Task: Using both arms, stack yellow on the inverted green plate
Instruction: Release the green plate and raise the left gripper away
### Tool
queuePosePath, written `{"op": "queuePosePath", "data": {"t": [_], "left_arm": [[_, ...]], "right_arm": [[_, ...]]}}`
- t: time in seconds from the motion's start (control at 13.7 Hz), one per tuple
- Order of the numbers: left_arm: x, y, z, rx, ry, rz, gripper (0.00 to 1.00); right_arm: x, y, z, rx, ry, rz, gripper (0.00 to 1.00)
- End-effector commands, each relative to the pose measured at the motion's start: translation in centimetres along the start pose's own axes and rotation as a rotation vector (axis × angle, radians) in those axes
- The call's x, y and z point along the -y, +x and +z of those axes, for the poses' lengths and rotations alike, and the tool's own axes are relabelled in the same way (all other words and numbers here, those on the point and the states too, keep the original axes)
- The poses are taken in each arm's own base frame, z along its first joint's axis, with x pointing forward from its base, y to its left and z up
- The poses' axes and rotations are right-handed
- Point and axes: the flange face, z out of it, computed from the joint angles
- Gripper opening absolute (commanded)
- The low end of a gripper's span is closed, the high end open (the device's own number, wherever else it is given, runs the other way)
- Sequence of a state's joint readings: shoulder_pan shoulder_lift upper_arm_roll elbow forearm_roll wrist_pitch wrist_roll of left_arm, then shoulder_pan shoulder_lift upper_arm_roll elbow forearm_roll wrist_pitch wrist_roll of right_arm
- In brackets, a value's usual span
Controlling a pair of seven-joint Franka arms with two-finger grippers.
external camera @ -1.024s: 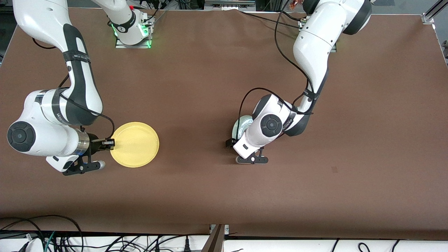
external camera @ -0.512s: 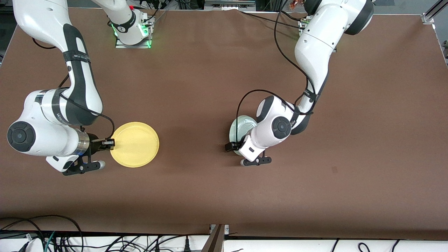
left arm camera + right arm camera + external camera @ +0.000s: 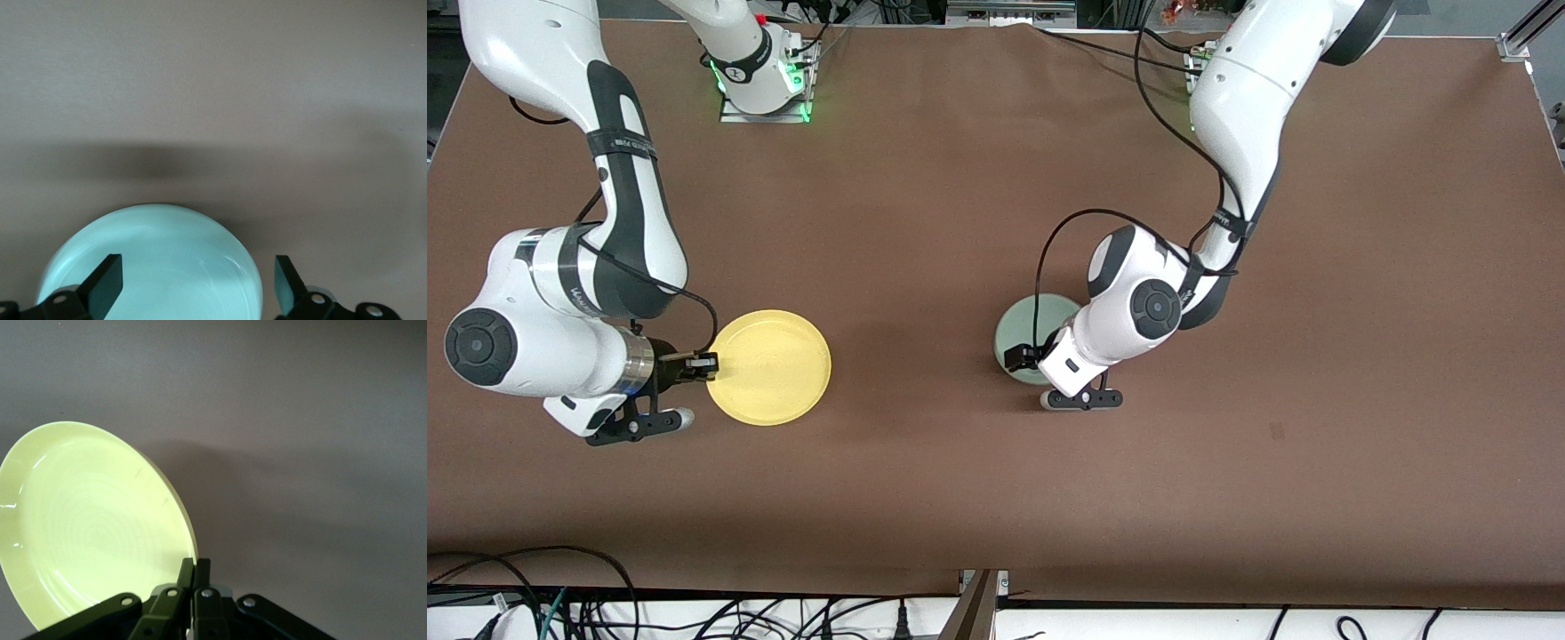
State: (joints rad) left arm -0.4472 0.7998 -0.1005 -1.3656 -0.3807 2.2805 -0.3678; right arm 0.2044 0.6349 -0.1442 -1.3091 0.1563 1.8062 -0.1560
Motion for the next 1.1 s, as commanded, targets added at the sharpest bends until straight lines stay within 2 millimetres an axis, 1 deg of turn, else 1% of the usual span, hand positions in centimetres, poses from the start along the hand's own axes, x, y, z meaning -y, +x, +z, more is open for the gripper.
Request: {"op": "queuePosePath", "data": {"t": [0.0,0.07,0.15,0.22,0.37,0.44,0.51,0.59,0.66,0.73,0.8,0.88,0.95,1.02], "left_arm": [[0.3,-1.0,-2.2,0.028,0.000,0.018,1.00],[1.0,-0.5,-3.3,0.024,0.023,0.021,1.00],[2.0,0.2,-5.3,0.011,0.097,0.056,1.00],[2.6,0.6,-7.9,-0.006,0.162,0.086,1.00],[5.1,1.3,-13.0,-0.004,0.244,0.076,1.00],[5.9,1.2,-15.5,-0.002,0.286,0.081,1.00],[6.8,1.1,-18.8,-0.019,0.337,0.085,1.00],[7.2,0.8,-22.1,-0.037,0.381,0.091,1.00],[8.0,0.4,-25.4,-0.034,0.405,0.080,1.00],[8.7,-0.2,-27.9,-0.017,0.411,0.075,1.00],[9.1,-0.9,-30.3,-0.011,0.411,0.083,1.00],[10.0,-1.4,-32.7,-0.007,0.408,0.093,1.00],[11.1,-2.2,-35.6,-0.005,0.401,0.113,1.00],[12.6,-2.8,-38.1,0.005,0.392,0.129,1.00]], "right_arm": [[-0.1,-0.2,-0.5,0.003,0.015,0.000,0.00],[-0.1,-0.2,-0.5,0.003,0.015,0.002,0.00],[-0.1,-0.2,-0.5,0.003,0.016,0.010,0.00],[0.3,-0.1,-0.5,-0.001,0.015,0.010,0.00],[0.7,-0.1,-0.4,-0.001,0.016,0.007,0.00],[0.8,0.0,-0.3,-0.001,0.017,0.020,0.00],[1.3,0.1,0.0,0.000,0.017,0.038,0.00],[2.6,0.3,0.3,-0.003,0.015,0.054,0.00],[4.8,0.6,0.6,-0.019,0.010,0.073,0.00],[6.9,0.9,1.4,-0.028,0.008,0.104,0.00],[8.5,1.2,2.0,-0.038,0.030,0.144,0.00],[10.3,1.5,2.9,-0.041,0.064,0.183,0.00],[12.5,1.7,3.7,-0.050,0.091,0.211,0.00],[15.3,1.9,4.8,-0.064,0.098,0.238,0.00]]}}
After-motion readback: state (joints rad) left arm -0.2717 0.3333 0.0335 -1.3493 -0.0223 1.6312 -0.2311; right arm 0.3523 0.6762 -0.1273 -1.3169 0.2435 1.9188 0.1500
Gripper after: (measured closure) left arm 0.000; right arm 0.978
